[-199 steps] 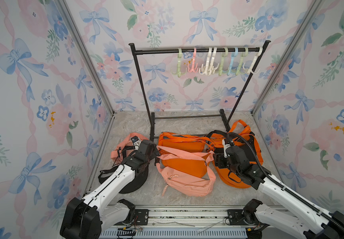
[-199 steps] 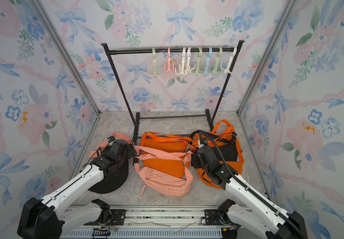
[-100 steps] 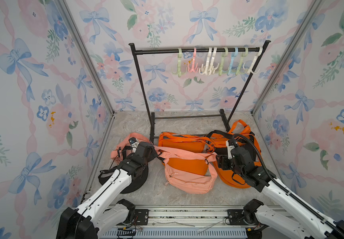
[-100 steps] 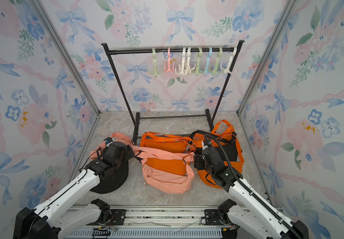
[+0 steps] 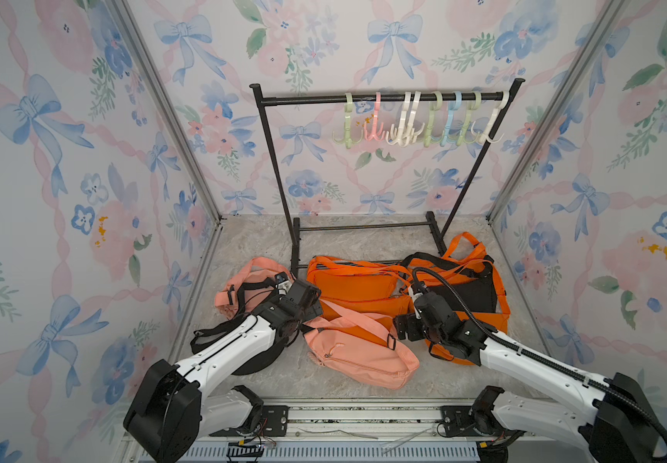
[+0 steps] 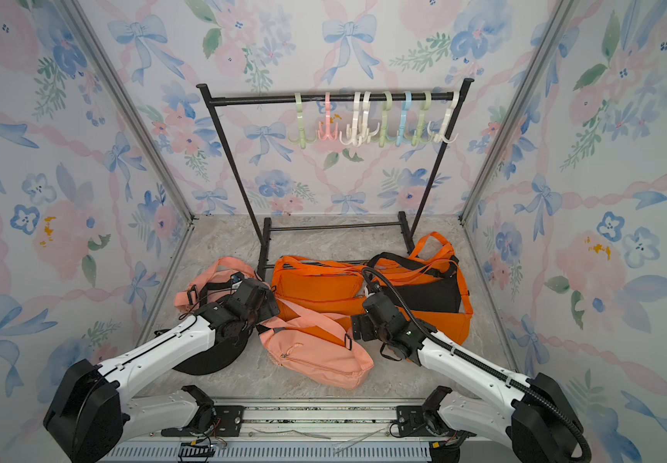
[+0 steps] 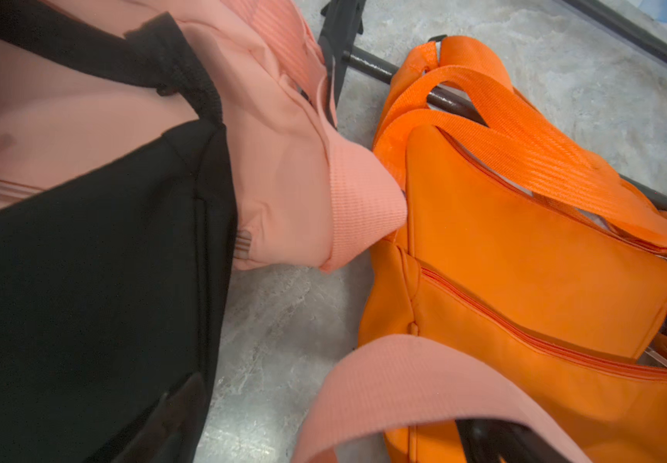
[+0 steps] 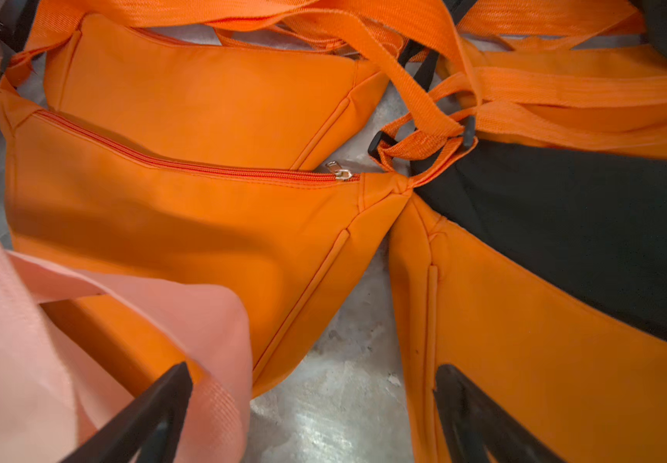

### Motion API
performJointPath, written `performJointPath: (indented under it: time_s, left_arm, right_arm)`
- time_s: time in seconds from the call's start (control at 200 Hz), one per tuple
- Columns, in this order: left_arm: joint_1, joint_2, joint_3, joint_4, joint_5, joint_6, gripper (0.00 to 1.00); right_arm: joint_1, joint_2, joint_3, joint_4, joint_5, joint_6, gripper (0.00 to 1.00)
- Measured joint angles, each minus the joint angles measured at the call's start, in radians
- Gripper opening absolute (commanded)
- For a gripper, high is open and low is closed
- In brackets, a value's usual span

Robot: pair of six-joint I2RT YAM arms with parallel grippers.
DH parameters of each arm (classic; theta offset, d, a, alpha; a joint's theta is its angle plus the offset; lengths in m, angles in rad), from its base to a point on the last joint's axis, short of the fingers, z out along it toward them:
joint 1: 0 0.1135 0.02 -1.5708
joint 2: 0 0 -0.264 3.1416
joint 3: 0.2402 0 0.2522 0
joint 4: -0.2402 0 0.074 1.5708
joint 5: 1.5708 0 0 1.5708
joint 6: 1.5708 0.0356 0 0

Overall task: Take the bag off the hook
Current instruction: Place the bag inside the bag.

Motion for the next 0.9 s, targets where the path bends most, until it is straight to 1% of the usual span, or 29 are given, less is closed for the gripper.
performJointPath:
  time_s: [0.17,0.32,0.365,0.39,0.48,0.52,0.555,0.645,0.665,0.69,0.815,0.855,0.9]
  left_arm:
    - [-0.005,0.003,0.042,0.002,0.007,0.0,0.98]
    - [-0.005,-0.005,0.06,0.0,0.014,0.005,0.98]
    - [-0.004,-0.013,0.065,0.0,0.018,0.008,0.98]
    - [-0.004,-0.017,0.067,0.0,0.022,0.01,0.98]
    - [-0.003,-0.033,0.074,0.0,0.038,0.013,0.98]
    - [-0.002,-0.039,0.077,0.0,0.048,0.015,0.98]
    - [0.003,-0.044,0.079,0.0,0.059,0.016,0.98]
    - [0.024,-0.058,0.08,0.0,0.093,0.016,0.98]
    - [0.029,-0.061,0.08,0.0,0.098,0.016,0.98]
    - [0.037,-0.066,0.08,0.0,0.107,0.016,0.98]
    - [0.063,-0.079,0.08,0.0,0.137,0.017,0.98]
    - [0.068,-0.079,0.08,0.0,0.148,0.016,0.98]
    - [0.068,-0.077,0.08,0.0,0.158,0.017,0.94]
  right_arm:
    - [-0.001,0.033,0.071,-0.019,-0.001,-0.006,0.97]
    - [-0.008,-0.008,0.17,-0.041,-0.024,-0.029,0.97]
    - [-0.008,-0.016,0.207,-0.051,-0.035,-0.033,1.0]
    - [-0.008,-0.016,0.229,-0.054,-0.045,-0.035,0.98]
    - [-0.006,0.014,0.311,-0.046,-0.093,-0.038,0.83]
    - [-0.003,0.042,0.346,-0.032,-0.124,-0.04,0.74]
    - [0.002,0.075,0.375,-0.012,-0.157,-0.041,0.6]
    - [0.024,0.167,0.433,0.037,-0.238,-0.022,0.16]
    - [0.032,0.187,0.443,0.048,-0.256,-0.021,0.08]
    - [0.041,0.211,0.455,0.059,-0.275,-0.016,0.01]
    - [0.102,0.341,0.519,0.114,-0.385,0.0,0.0]
    - [0.123,0.382,0.539,0.137,-0.427,0.007,0.08]
    - [0.141,0.423,0.557,0.167,-0.471,0.024,0.09]
